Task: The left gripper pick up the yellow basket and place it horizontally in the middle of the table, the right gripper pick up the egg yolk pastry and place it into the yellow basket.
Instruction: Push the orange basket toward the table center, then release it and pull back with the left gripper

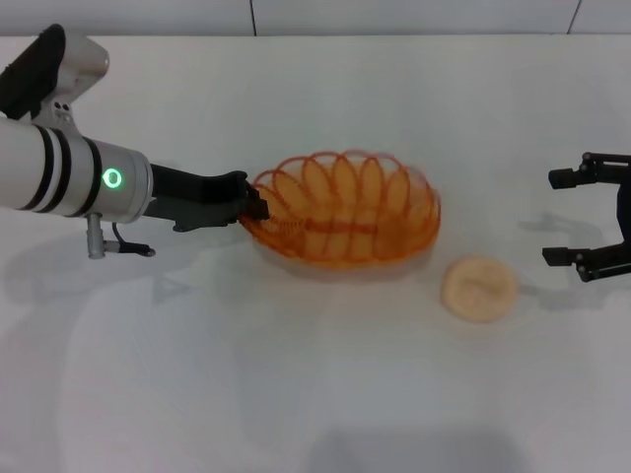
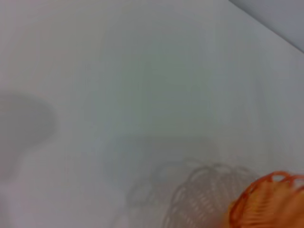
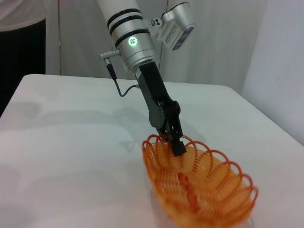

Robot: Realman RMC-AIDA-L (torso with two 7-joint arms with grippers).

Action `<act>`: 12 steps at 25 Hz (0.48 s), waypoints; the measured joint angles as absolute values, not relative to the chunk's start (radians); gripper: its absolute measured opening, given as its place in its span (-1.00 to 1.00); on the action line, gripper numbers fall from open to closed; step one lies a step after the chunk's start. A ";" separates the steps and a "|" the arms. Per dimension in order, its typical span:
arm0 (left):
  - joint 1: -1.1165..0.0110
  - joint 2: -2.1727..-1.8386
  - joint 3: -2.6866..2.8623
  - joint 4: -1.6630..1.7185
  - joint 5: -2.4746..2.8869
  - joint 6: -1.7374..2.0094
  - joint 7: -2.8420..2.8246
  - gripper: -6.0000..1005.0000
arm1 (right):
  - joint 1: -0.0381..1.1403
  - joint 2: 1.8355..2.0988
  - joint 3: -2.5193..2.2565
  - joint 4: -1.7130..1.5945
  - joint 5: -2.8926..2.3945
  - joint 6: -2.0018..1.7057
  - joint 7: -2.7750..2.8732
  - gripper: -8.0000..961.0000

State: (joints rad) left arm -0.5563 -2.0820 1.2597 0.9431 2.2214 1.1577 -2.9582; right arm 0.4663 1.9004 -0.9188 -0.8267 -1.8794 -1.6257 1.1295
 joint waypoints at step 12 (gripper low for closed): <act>-0.551 -2.078 1.261 0.947 2.233 1.169 -2.947 -0.07 | 0.467 1.901 -0.917 -0.829 -1.879 -1.629 1.134 0.81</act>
State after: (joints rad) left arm -0.5510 -2.0780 1.2608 0.9470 2.2335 1.1691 -2.9470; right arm 0.4673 1.9011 -0.9166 -0.8286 -1.8794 -1.6293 1.1338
